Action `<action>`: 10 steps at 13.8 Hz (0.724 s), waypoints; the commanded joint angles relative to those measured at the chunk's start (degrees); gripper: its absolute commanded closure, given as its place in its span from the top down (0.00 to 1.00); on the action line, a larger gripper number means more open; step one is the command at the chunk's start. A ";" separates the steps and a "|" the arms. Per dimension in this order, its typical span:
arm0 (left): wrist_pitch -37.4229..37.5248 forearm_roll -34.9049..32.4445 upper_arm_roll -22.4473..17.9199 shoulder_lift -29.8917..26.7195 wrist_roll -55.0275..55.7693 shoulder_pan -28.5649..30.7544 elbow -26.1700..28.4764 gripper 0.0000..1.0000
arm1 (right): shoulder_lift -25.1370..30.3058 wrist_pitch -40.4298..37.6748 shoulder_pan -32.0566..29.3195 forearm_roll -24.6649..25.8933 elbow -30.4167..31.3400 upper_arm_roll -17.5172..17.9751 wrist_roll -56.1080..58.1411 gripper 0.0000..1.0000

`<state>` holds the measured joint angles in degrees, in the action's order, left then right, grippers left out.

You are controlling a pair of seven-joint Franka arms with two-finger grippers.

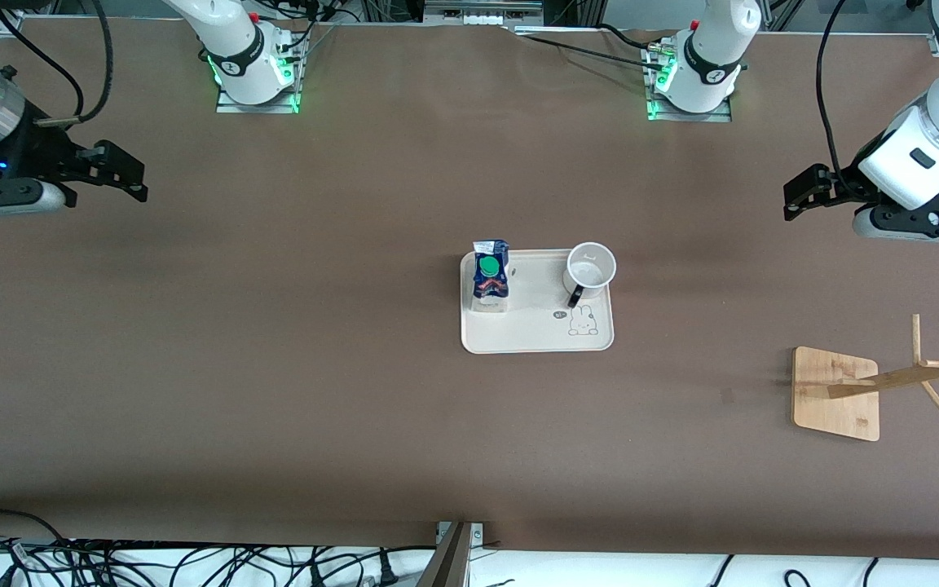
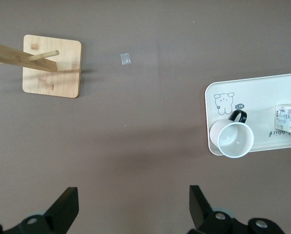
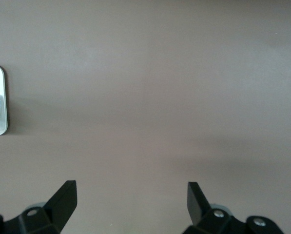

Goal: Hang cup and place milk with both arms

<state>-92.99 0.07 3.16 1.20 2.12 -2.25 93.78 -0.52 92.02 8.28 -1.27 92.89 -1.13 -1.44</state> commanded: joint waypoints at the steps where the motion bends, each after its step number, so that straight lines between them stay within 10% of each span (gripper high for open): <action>1: 1.15 0.37 0.18 0.64 0.87 -0.04 -1.94 1.00 | -5.17 -3.57 4.36 -0.05 -1.04 -0.01 0.56 1.00; 10: 1.76 0.72 0.00 1.52 0.69 0.13 -3.51 1.00 | -18.52 4.83 20.97 -8.13 -10.94 0.87 -20.59 1.00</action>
<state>-92.70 0.07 3.16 1.23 2.20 -2.24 93.15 -12.54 96.52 25.18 -8.72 89.44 0.06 -15.75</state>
